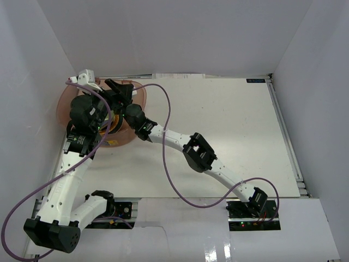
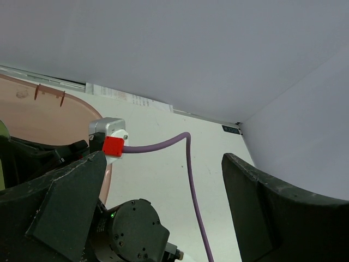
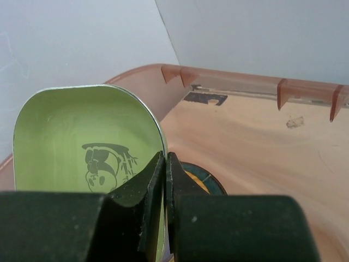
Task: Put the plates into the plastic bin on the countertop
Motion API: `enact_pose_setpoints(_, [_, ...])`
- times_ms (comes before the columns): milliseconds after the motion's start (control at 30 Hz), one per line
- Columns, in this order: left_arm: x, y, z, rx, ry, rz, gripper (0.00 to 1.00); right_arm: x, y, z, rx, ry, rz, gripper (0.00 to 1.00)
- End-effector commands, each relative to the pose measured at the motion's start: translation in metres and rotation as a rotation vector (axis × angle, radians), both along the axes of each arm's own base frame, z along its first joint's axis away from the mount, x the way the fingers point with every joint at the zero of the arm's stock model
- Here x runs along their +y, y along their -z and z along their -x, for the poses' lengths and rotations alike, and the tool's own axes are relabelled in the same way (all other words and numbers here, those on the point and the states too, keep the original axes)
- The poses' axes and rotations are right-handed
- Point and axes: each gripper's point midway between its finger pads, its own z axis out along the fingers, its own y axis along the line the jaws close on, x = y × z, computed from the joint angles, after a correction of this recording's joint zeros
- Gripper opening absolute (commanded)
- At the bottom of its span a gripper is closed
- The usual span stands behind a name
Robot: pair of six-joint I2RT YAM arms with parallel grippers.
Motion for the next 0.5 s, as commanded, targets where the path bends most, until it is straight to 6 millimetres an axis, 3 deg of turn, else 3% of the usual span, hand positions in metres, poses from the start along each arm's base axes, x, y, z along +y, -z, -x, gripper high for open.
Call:
enact_pose_setpoints(0, [0.001, -0.013, 0.005, -0.044, -0.004, 0.013, 0.98, -0.001, -0.025, -0.001, -0.049, 0.025, -0.132, 0.09])
enact_pose_setpoints(100, [0.002, -0.014, 0.006, -0.050, -0.011, 0.011, 0.98, 0.000, -0.026, 0.001, -0.059, 0.015, -0.133, 0.10])
enact_pose_setpoints(200, [0.004, -0.017, 0.008, -0.063, -0.017, 0.010, 0.98, 0.003, -0.026, 0.005, -0.076, -0.003, -0.116, 0.22])
enact_pose_setpoints(267, [0.005, -0.019, 0.010, -0.071, -0.017, 0.006, 0.98, 0.005, -0.028, 0.008, -0.082, -0.012, -0.112, 0.36])
enact_pose_setpoints(467, [0.014, -0.018, 0.009, -0.075, -0.066, -0.004, 0.98, 0.003, -0.040, 0.012, -0.107, -0.025, -0.088, 0.45])
